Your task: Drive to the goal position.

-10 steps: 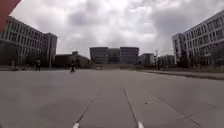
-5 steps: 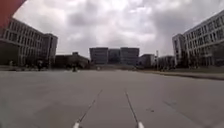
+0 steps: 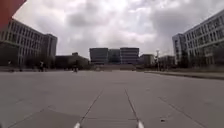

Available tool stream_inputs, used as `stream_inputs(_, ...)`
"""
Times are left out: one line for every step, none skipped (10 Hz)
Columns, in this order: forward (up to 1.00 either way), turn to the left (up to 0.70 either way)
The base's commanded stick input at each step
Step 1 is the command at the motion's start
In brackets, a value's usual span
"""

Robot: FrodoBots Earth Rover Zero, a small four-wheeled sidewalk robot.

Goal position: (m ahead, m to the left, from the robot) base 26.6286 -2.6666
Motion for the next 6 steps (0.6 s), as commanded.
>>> stream_inputs(0.6, 0.0)
stream_inputs(0.6, 0.0)
stream_inputs(0.6, 0.0)
stream_inputs(0.6, 0.0)
stream_inputs(0.6, 0.0)
stream_inputs(0.6, 0.0)
